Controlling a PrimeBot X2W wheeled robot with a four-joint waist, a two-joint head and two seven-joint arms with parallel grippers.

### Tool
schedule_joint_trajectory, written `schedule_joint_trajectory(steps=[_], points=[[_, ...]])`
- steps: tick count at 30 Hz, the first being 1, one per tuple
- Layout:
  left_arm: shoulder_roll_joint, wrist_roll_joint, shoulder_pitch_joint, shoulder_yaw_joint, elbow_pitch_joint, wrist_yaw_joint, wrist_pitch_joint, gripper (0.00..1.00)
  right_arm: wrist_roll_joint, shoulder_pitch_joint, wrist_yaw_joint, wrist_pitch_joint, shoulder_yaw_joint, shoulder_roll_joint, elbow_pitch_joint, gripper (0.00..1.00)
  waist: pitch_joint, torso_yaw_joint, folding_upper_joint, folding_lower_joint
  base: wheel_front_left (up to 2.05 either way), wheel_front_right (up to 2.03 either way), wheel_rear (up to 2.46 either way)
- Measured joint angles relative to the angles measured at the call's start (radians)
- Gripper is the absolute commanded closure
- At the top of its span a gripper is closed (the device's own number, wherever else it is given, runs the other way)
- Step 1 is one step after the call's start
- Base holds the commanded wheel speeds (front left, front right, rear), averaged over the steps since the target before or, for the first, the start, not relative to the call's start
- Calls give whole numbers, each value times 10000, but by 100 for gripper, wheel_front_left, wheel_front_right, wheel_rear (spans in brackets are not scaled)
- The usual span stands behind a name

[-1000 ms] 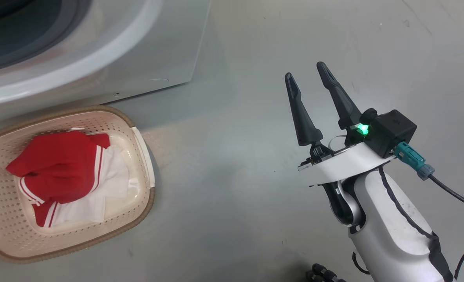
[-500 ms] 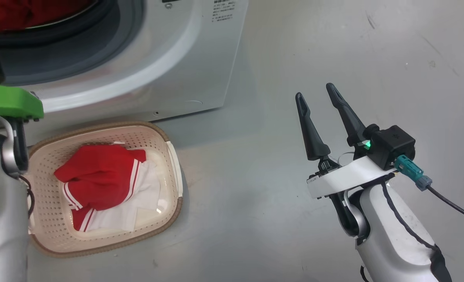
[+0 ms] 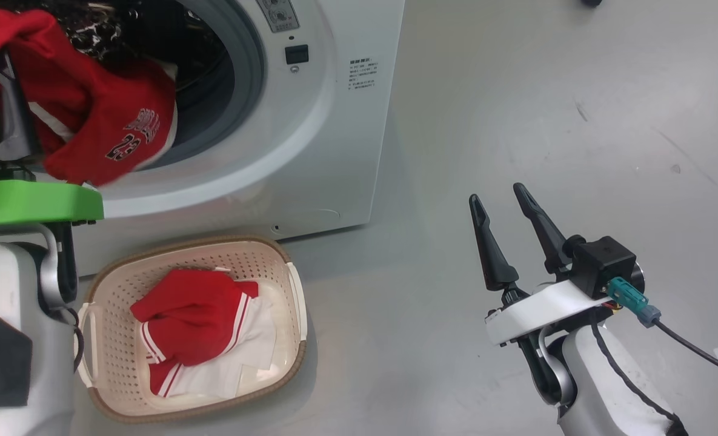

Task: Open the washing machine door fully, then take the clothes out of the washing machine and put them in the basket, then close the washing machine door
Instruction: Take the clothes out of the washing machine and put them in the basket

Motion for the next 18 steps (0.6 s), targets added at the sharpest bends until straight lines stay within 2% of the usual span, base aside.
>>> schedule_joint_trajectory(steps=[8, 18], points=[[-84, 309, 593, -105, -1432, 98, -71, 100, 2, 491, 71, 0, -17, 0, 71, 0, -1007, 97, 0, 0, 0, 0, 0], [-291, 370, 1654, -109, -2683, 270, -73, 100, 0, 865, 71, 0, -88, 4, 46, 0, -1623, 188, 0, -1, 0, 0, 0]])
